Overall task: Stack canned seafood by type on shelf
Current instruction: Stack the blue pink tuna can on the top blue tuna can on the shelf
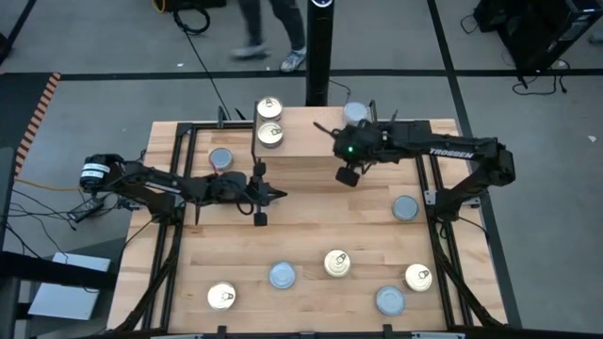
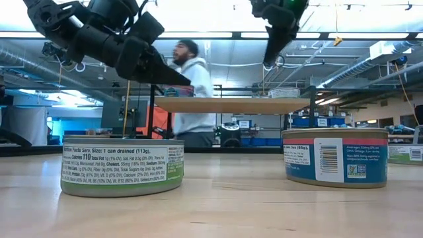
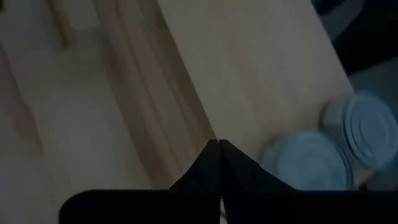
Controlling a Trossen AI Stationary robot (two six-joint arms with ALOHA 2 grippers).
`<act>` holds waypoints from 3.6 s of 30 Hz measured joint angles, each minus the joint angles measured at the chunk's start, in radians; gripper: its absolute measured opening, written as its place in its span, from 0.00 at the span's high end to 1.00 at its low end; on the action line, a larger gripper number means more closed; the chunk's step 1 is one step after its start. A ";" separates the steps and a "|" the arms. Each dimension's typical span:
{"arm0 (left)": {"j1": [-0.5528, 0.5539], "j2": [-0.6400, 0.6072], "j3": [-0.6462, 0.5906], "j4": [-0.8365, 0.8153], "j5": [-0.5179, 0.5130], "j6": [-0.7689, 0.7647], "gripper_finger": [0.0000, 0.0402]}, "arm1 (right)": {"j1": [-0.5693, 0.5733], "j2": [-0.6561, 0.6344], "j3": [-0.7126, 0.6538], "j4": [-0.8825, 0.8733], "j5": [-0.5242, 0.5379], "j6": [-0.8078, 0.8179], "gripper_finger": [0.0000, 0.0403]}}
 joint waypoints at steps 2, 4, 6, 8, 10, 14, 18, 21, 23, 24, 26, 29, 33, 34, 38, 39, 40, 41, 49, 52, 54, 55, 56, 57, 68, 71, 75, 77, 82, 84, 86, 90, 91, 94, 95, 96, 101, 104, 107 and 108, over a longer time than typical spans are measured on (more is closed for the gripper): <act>-0.004 -0.016 0.000 -0.008 0.010 0.000 0.99 | 0.031 0.000 -0.032 0.072 0.002 -0.003 0.99; -0.012 -0.023 0.000 -0.005 0.030 0.000 0.99 | 0.059 0.000 -0.074 0.135 0.001 -0.002 0.99; -0.019 -0.027 0.000 -0.017 0.036 0.000 0.99 | 0.087 0.000 -0.127 0.221 0.001 0.001 0.99; -0.024 -0.031 0.000 -0.018 0.039 0.002 0.99 | 0.119 0.000 -0.189 0.314 0.001 0.004 0.99; -0.029 -0.032 0.000 -0.017 0.040 0.006 0.99 | 0.151 0.001 -0.248 0.389 0.000 0.016 0.99; -0.036 -0.041 0.000 -0.016 0.069 0.009 0.99 | 0.218 0.001 -0.352 0.556 0.000 0.055 0.99; -0.037 -0.051 0.000 -0.016 0.130 0.003 0.99 | 0.277 0.001 -0.417 0.670 0.000 0.085 0.99; -0.037 -0.052 0.000 -0.016 0.139 -0.002 0.99 | 0.309 0.001 -0.457 0.725 0.000 0.092 0.98; -0.037 -0.051 0.000 -0.019 0.139 -0.008 0.99 | 0.325 0.001 -0.475 0.762 0.000 0.093 0.98; -0.036 -0.051 0.000 -0.019 0.139 -0.010 0.99 | 0.332 0.000 -0.484 0.778 0.000 0.093 0.98; -0.036 -0.049 0.000 -0.024 0.139 -0.025 0.99 | 0.342 0.000 -0.498 0.785 0.000 0.092 0.98; -0.036 -0.049 0.000 -0.026 0.139 -0.033 0.99 | 0.349 0.001 -0.504 0.792 -0.003 0.093 0.97; -0.036 -0.049 0.000 -0.027 0.139 -0.033 0.99 | 0.347 0.001 -0.506 0.799 -0.020 0.107 0.94; -0.036 -0.049 0.000 -0.027 0.139 -0.033 0.99 | 0.347 0.001 -0.506 0.809 -0.020 0.109 0.93; -0.036 -0.049 0.000 -0.027 0.139 -0.034 0.99 | 0.340 0.001 -0.506 0.814 -0.024 0.139 0.89; -0.036 -0.049 0.000 -0.030 0.138 -0.034 0.99 | 0.337 0.001 -0.506 0.812 -0.023 0.153 0.88; -0.036 -0.049 0.000 -0.033 0.138 -0.034 0.99 | 0.335 0.001 -0.506 0.808 -0.023 0.170 0.86; -0.036 -0.049 0.000 -0.037 0.138 -0.034 0.99 | 0.333 0.001 -0.506 0.798 -0.024 0.188 0.85; -0.036 -0.048 0.000 -0.055 0.138 -0.034 0.99 | 0.332 0.001 -0.505 0.637 -0.168 0.365 0.70; -0.036 -0.048 0.000 -0.057 0.138 -0.035 0.99 | 0.344 0.001 -0.505 0.624 -0.245 0.402 0.65; -0.036 -0.048 0.000 -0.057 0.138 -0.037 0.99 | 0.361 0.001 -0.505 0.624 -0.289 0.418 0.61; -0.036 -0.048 0.000 -0.057 0.138 -0.038 0.99 | 0.369 0.004 -0.505 0.625 -0.307 0.424 0.59; -0.036 -0.048 0.000 -0.057 0.138 -0.040 0.99 | 0.378 0.008 -0.504 0.627 -0.321 0.426 0.58; -0.036 -0.048 0.000 -0.057 0.138 -0.040 0.99 | 0.385 0.011 -0.504 0.626 -0.336 0.426 0.57; -0.036 -0.048 0.000 -0.074 0.138 -0.047 0.99 | 0.431 0.122 -0.506 0.639 -0.458 0.429 0.58; -0.036 -0.048 0.000 -0.075 0.138 -0.047 0.99 | 0.432 0.143 -0.507 0.647 -0.484 0.429 0.58; -0.036 -0.048 0.000 -0.074 0.138 -0.047 0.99 | 0.432 0.144 -0.507 0.644 -0.477 0.425 0.60; -0.036 -0.048 0.000 -0.074 0.138 -0.048 0.99 | 0.432 0.144 -0.507 0.633 -0.475 0.414 0.61; -0.036 -0.048 0.000 -0.075 0.138 -0.049 0.99 | 0.432 0.144 -0.507 0.628 -0.478 0.366 0.66; -0.036 -0.048 0.000 -0.075 0.138 -0.049 0.99 | 0.432 0.144 -0.507 0.627 -0.488 0.366 0.66; -0.036 -0.048 0.000 -0.075 0.138 -0.049 0.99 | 0.432 0.144 -0.513 0.633 -0.497 0.369 0.67; -0.036 -0.048 0.000 -0.075 0.138 -0.049 0.99 | 0.431 0.144 -0.532 0.633 -0.497 0.373 0.68; -0.036 -0.048 0.000 -0.075 0.138 -0.049 0.99 | 0.430 0.144 -0.540 0.637 -0.497 0.373 0.68; -0.036 -0.048 0.000 -0.075 0.138 -0.050 0.99 | 0.425 0.142 -0.557 0.650 -0.501 0.383 0.69; -0.036 -0.048 0.000 -0.075 0.138 -0.052 0.99 | 0.422 0.142 -0.561 0.651 -0.502 0.391 0.69; -0.036 -0.048 0.000 -0.075 0.138 -0.052 0.99 | 0.419 0.141 -0.565 0.654 -0.504 0.398 0.70; -0.036 -0.048 0.000 -0.075 0.138 -0.053 0.99 | 0.405 0.140 -0.570 0.662 -0.543 0.398 0.80; -0.036 -0.048 0.000 -0.075 0.138 -0.054 0.99 | 0.399 0.140 -0.570 0.667 -0.557 0.382 0.91; -0.036 -0.048 0.000 -0.074 0.134 -0.054 0.99 | 0.395 0.140 -0.570 0.676 -0.545 0.368 0.98; -0.036 -0.048 0.000 -0.074 0.130 -0.054 0.99 | 0.395 0.141 -0.567 0.673 -0.530 0.368 0.97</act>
